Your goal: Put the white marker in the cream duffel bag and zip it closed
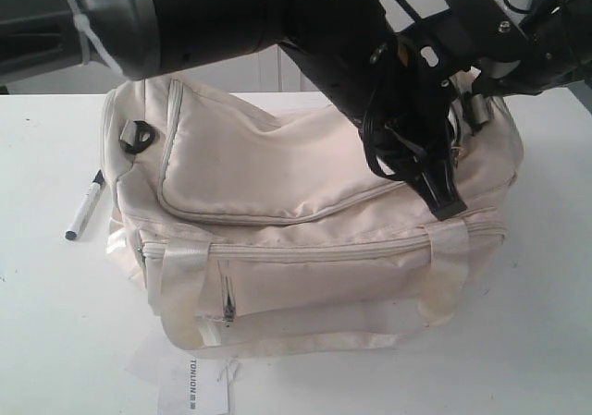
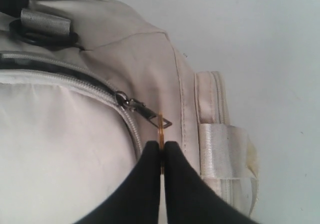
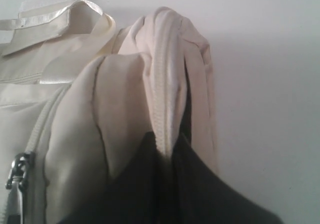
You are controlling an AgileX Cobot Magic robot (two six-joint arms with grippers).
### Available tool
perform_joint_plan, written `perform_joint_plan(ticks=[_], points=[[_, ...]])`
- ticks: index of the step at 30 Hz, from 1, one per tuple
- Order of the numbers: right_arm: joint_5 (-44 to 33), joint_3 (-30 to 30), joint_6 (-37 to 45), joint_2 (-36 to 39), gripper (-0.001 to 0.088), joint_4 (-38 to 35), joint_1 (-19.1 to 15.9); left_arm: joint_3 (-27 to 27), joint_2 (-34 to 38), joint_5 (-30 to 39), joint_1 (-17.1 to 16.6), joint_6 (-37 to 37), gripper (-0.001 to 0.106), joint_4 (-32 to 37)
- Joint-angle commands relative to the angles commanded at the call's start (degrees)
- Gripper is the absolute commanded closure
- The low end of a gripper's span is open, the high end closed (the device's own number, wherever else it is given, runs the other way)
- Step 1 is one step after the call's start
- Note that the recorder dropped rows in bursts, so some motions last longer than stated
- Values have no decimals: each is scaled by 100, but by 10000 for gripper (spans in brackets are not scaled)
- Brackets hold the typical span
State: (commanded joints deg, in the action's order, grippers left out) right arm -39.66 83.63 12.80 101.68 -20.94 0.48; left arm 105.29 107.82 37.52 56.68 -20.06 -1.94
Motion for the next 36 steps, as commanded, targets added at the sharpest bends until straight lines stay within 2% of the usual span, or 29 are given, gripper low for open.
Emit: perform_joint_plan(ticks=[6, 9, 15, 20, 25, 30, 36], points=[[-632, 389, -117, -97, 380, 80, 0, 0, 0, -93, 0, 90, 1053, 22], [-1003, 528, -117, -271, 306, 161, 0, 0, 0, -92, 0, 124, 1053, 26], [-1890, 597, -105, -565, 300, 21, 0, 0, 0, -92, 0, 119, 1053, 36], [-2213, 597, -34, -589, 301, -570, 67, 0, -10, -82, 0, 119, 1053, 35], [-2242, 597, 51, -561, 301, -564, 292, 0, -10, -82, 0, 119, 1053, 35], [-2113, 597, 51, -496, 344, -349, 555, 0, -10, -82, 0, 119, 1053, 35], [-2151, 597, 1, -315, 351, -120, 582, 0, -10, -82, 0, 129, 1053, 35]])
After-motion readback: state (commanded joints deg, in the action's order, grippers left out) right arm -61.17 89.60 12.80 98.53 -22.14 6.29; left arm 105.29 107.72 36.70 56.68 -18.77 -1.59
